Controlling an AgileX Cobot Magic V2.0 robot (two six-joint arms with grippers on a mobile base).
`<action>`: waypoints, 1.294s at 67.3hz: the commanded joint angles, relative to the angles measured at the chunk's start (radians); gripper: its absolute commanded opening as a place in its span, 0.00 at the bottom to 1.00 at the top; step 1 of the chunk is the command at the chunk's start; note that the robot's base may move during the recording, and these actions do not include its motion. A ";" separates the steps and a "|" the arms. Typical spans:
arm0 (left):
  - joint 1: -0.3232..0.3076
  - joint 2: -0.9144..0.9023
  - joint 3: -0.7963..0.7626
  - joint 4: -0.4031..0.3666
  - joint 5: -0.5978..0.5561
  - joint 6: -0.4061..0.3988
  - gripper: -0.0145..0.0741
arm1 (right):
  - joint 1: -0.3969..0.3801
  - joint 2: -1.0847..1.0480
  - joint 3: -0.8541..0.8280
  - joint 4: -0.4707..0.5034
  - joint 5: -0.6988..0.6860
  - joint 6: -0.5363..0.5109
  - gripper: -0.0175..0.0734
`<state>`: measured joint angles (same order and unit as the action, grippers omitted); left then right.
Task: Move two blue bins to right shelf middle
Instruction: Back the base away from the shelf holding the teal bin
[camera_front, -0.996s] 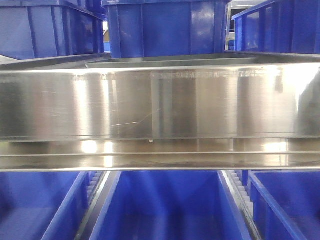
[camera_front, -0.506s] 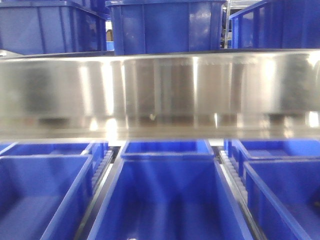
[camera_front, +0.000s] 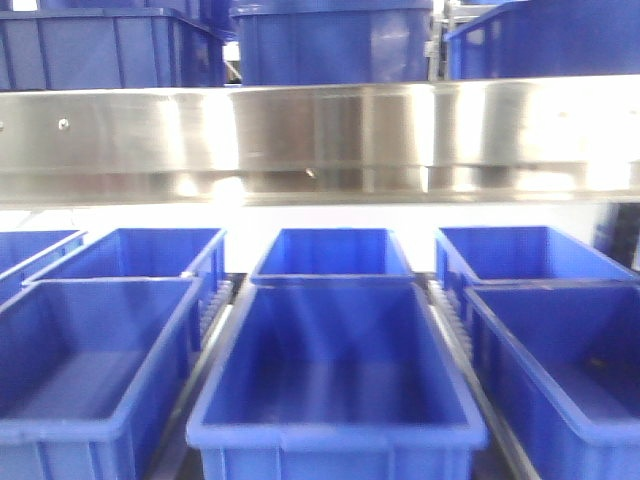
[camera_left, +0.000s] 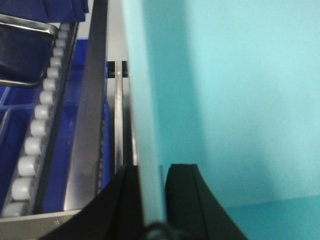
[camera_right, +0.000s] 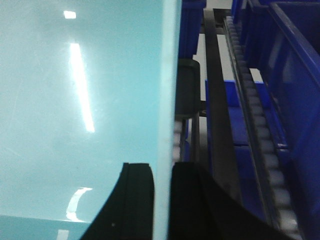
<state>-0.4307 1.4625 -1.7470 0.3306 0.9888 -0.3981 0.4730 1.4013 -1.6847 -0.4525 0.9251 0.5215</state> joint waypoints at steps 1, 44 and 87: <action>-0.005 -0.011 -0.016 -0.005 -0.096 0.006 0.04 | 0.009 -0.016 -0.017 0.011 -0.130 -0.009 0.01; -0.005 -0.011 -0.016 -0.005 -0.096 0.006 0.04 | 0.009 -0.016 -0.017 0.011 -0.130 -0.009 0.01; -0.005 -0.011 -0.016 -0.005 -0.096 0.006 0.04 | 0.009 -0.016 -0.017 0.011 -0.130 -0.009 0.01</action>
<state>-0.4307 1.4607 -1.7483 0.3306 0.9881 -0.4000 0.4730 1.4033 -1.6847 -0.4525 0.9173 0.5215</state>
